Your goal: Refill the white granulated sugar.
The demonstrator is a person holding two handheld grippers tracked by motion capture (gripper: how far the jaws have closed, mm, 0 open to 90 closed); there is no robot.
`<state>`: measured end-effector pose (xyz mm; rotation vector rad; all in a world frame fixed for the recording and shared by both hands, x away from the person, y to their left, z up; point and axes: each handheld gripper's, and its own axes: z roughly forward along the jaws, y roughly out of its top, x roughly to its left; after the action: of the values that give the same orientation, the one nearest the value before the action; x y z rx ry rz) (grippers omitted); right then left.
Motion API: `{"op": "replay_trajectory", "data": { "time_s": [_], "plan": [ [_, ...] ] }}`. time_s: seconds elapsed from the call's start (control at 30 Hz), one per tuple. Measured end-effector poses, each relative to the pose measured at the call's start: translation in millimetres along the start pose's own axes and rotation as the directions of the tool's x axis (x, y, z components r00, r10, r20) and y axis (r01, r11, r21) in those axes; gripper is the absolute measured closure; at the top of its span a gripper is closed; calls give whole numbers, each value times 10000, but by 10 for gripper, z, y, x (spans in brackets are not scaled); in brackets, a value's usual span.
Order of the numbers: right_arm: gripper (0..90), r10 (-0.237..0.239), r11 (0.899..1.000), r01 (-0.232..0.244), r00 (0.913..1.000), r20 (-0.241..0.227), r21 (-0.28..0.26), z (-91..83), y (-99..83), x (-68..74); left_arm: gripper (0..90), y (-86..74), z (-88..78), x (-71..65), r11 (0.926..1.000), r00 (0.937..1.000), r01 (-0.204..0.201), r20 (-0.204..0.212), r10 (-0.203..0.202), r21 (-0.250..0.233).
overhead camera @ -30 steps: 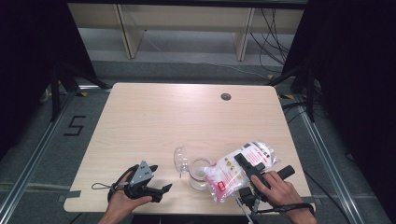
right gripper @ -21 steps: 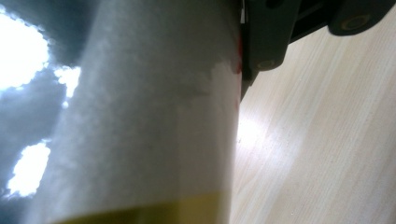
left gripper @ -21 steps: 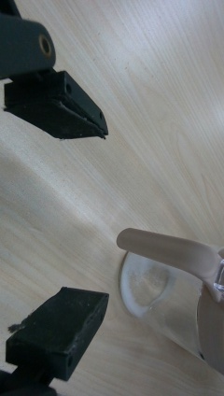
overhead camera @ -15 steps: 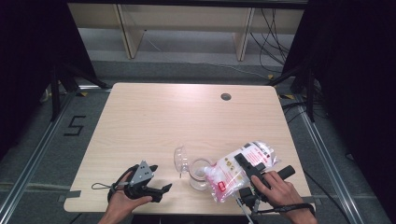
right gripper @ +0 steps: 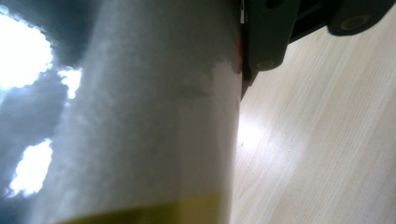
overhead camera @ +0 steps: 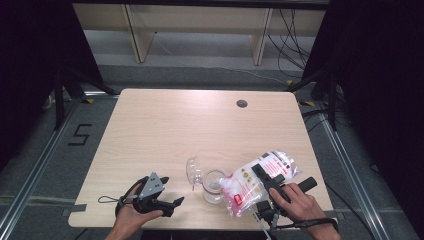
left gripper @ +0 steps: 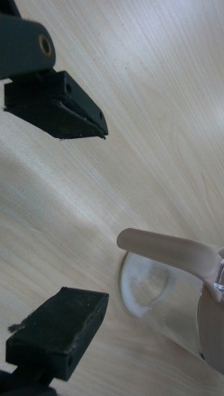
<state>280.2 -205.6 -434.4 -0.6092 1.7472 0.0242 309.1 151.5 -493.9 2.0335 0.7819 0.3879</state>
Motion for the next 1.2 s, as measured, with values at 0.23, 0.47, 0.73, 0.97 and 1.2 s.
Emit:
{"op": "replay_trajectory", "data": {
  "time_s": [0.23,0.47,0.73,0.97,1.2],
  "plan": [
    [531,-142,9999,143,9999,-45,7,-6,-6,-19,164,0,1,-1,10000,10000,-29,-23,29,4],
    [533,-23,10000,23,10000,-30,-14,-9,0,-11,164,0,1,-1,10000,10000,-1,4,1,7],
    [534,-146,9999,147,9999,37,-43,-10,-3,-22,164,0,1,-5,10000,10000,-19,-70,19,28],
    [536,-206,9998,206,9998,-59,-79,-8,5,-32,165,-3,9,-8,10000,10000,24,-23,-24,-10],
    [537,-212,9997,211,9997,-119,-95,0,16,-19,164,-2,7,-6,10000,10000,-8,-25,8,-8]
  ]
}}
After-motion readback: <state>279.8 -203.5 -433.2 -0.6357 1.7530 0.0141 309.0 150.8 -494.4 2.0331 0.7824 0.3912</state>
